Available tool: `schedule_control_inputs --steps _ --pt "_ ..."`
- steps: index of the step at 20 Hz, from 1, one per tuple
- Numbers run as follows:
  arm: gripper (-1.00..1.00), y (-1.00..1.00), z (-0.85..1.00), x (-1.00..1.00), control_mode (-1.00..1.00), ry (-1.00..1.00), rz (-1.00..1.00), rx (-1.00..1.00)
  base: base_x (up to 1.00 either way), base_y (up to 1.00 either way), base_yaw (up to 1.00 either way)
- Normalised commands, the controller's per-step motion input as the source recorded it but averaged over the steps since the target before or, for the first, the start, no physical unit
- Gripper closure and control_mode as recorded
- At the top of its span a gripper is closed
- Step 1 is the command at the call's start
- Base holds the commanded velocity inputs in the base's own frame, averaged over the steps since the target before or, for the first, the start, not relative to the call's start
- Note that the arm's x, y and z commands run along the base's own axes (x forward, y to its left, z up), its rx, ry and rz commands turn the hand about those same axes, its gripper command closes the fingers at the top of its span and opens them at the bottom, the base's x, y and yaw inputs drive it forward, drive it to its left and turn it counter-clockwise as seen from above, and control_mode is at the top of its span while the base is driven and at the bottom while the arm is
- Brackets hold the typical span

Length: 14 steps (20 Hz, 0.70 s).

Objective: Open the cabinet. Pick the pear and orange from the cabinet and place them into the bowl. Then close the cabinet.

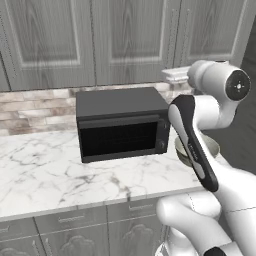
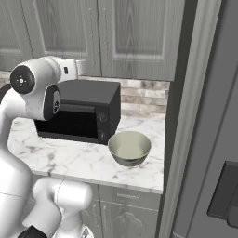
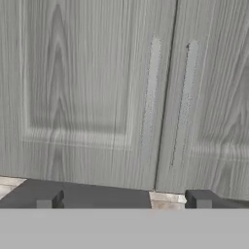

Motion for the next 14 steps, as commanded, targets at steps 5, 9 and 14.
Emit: schedule_control_inputs --steps 5,9,14 --pt "-1.0 0.0 0.0 0.0 -1.0 -0.21 0.0 0.04 0.0 0.0 0.0" --pt "-1.0 0.0 0.0 -0.01 -1.0 -0.11 0.0 0.01 0.0 0.0 0.0" --pt "-1.0 -0.02 0.01 0.0 -1.0 -0.04 0.0 0.0 0.0 0.0 0.0"
